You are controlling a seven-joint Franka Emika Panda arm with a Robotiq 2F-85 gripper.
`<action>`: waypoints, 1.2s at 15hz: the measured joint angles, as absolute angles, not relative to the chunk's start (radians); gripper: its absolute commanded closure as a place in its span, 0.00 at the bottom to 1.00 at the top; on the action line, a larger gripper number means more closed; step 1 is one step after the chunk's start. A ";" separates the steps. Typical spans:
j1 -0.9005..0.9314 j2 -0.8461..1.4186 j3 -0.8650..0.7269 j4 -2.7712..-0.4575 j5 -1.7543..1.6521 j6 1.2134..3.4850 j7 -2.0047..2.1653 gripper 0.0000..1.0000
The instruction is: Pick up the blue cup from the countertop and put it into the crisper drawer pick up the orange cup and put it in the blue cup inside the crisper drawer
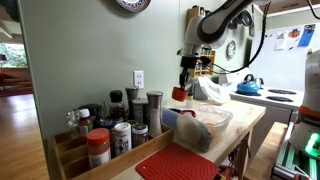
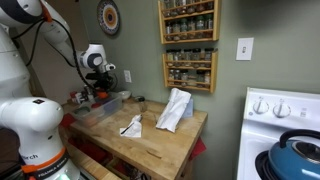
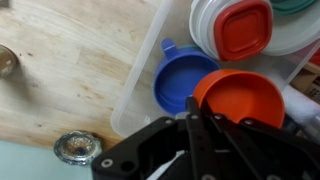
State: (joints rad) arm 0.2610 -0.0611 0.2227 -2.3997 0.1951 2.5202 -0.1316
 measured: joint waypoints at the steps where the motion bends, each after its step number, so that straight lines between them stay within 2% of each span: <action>1: 0.260 -0.027 0.223 -2.390 0.162 2.550 -0.092 0.99; 8: 0.248 0.139 0.215 -2.319 -0.004 2.603 0.085 0.99; 9: 0.249 0.153 0.215 -2.312 -0.012 2.602 0.093 0.71; 10: 0.250 0.165 0.215 -2.307 -0.018 2.602 0.099 0.71; 13: 0.250 0.189 0.215 -2.290 -0.011 2.602 0.114 0.51; 18: 0.235 0.127 0.219 -2.272 0.081 2.577 0.062 0.12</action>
